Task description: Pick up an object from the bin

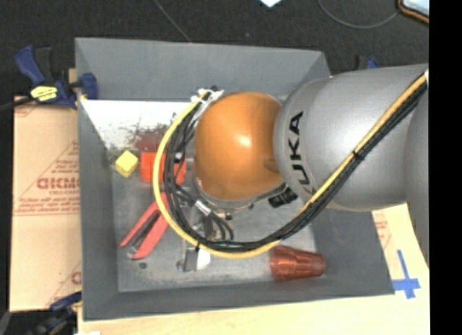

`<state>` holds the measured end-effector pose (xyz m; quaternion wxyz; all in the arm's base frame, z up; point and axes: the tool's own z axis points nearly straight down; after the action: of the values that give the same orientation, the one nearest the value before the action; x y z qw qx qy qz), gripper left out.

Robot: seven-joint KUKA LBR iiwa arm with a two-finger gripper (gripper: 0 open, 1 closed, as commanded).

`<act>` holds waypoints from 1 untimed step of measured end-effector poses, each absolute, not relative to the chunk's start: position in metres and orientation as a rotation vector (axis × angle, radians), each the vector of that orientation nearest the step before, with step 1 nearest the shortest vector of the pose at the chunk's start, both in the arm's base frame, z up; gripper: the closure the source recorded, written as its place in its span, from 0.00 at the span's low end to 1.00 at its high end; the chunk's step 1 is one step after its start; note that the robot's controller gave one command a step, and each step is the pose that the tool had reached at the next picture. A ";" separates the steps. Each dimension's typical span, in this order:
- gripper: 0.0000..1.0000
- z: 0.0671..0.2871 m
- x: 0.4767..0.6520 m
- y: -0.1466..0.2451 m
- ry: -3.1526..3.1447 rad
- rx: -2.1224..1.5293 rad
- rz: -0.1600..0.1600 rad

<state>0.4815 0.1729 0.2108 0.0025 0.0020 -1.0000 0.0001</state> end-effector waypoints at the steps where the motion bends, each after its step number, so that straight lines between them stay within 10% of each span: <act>1: 0.00 0.214 0.483 0.172 -3.144 -0.002 -0.002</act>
Offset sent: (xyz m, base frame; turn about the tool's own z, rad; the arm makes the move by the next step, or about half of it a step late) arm 0.0832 -0.0043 -0.1408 -0.3786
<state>0.4834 0.1721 0.2142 -0.0010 -0.0007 -1.0000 -0.0007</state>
